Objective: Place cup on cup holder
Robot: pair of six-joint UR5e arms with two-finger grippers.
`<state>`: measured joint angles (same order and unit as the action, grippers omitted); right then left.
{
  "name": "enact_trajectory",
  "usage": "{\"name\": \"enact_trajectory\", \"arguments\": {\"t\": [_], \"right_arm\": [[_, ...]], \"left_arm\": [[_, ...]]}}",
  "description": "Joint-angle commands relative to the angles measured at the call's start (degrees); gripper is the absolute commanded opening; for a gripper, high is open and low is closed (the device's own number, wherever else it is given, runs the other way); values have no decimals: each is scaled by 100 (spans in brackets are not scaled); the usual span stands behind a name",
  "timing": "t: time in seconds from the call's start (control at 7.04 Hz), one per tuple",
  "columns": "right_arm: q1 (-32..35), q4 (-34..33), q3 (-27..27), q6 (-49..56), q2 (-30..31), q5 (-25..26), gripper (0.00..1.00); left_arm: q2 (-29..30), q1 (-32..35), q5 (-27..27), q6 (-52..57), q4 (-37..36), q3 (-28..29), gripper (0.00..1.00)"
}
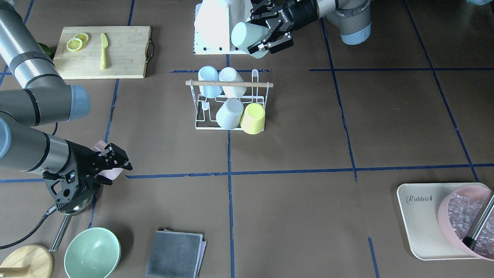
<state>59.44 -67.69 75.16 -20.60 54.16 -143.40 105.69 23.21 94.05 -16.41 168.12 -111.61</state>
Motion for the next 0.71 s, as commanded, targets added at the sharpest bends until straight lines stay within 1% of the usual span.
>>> {"name": "enact_trajectory", "arguments": {"t": [0.0,0.14,0.28,0.43,0.57], "right_arm": [[-11,981,-184,335,33,-21,0],[-29,1029,-177,381,-37,14,0],[-12,1352,-125,338,-150,23,0],[-3,1990,-159,285,-169,49,0],[-3,2623,-151,-116,-186,67,0]], "left_arm": [[-321,-526,-711,49,1043,59,7],[-234,-711,-887,41,1213,286,7],[-103,-730,-1193,67,1406,567,7],[-14,-730,-1231,119,1564,735,7],[56,-730,-1249,407,1575,737,7]]}}
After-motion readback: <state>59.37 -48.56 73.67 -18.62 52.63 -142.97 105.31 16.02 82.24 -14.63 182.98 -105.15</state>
